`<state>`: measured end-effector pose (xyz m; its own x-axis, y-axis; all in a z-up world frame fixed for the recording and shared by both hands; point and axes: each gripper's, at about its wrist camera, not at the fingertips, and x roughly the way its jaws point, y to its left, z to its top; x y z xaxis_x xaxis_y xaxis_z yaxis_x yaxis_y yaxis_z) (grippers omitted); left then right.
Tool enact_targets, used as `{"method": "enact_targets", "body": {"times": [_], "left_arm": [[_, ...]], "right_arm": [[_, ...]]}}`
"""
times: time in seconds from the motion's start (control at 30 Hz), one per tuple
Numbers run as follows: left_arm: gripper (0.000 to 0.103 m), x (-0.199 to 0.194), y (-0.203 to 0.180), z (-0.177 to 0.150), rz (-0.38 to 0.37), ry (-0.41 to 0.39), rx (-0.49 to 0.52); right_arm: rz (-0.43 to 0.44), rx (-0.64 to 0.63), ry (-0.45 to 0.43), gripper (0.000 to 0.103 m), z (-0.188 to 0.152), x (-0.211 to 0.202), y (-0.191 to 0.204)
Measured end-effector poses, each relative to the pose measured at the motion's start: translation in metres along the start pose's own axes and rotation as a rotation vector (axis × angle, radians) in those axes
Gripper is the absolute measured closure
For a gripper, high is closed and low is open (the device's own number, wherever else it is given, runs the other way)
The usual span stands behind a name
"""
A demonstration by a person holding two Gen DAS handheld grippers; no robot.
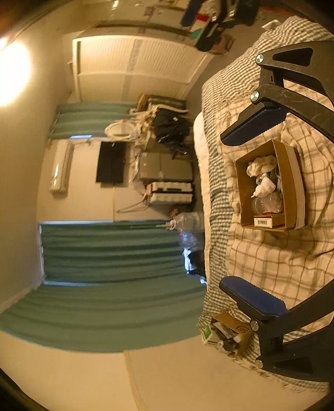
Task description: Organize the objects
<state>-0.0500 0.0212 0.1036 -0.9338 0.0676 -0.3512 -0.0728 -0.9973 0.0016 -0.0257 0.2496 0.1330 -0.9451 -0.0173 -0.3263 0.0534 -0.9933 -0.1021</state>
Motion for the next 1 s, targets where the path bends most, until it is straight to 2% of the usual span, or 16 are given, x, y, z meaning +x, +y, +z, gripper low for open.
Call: {"method": "enact_targets", "body": {"times": [0.1,0.2,0.3,0.4,0.5,0.63,1.0], "left_arm": [[0.000,0.001,-0.001,-0.026,0.018,-0.018,-0.007],[0.000,0.008,-0.004,-0.055,0.050,-0.044,-0.010],[0.000,0.023,-0.007,-0.082,0.077,-0.013,0.004],[0.000,0.032,-0.008,-0.100,0.080,0.011,-0.011],[0.000,0.037,-0.008,-0.112,0.074,0.022,-0.011],[0.000,0.043,-0.007,-0.120,0.088,0.043,-0.017],[0.000,0.045,-0.008,-0.128,0.086,0.070,-0.011]], "right_arm": [[0.037,0.030,0.019,0.000,-0.026,0.006,-0.004],[0.008,0.032,0.021,0.000,-0.055,0.023,-0.001],[0.002,0.052,0.035,0.000,-0.087,0.043,0.003],[0.051,0.087,0.079,0.000,-0.113,0.067,0.005],[0.025,0.047,0.121,0.000,-0.130,0.087,0.012],[0.050,0.042,0.139,0.000,-0.138,0.096,0.019],[0.046,0.052,0.124,0.000,-0.132,0.091,0.015]]}}
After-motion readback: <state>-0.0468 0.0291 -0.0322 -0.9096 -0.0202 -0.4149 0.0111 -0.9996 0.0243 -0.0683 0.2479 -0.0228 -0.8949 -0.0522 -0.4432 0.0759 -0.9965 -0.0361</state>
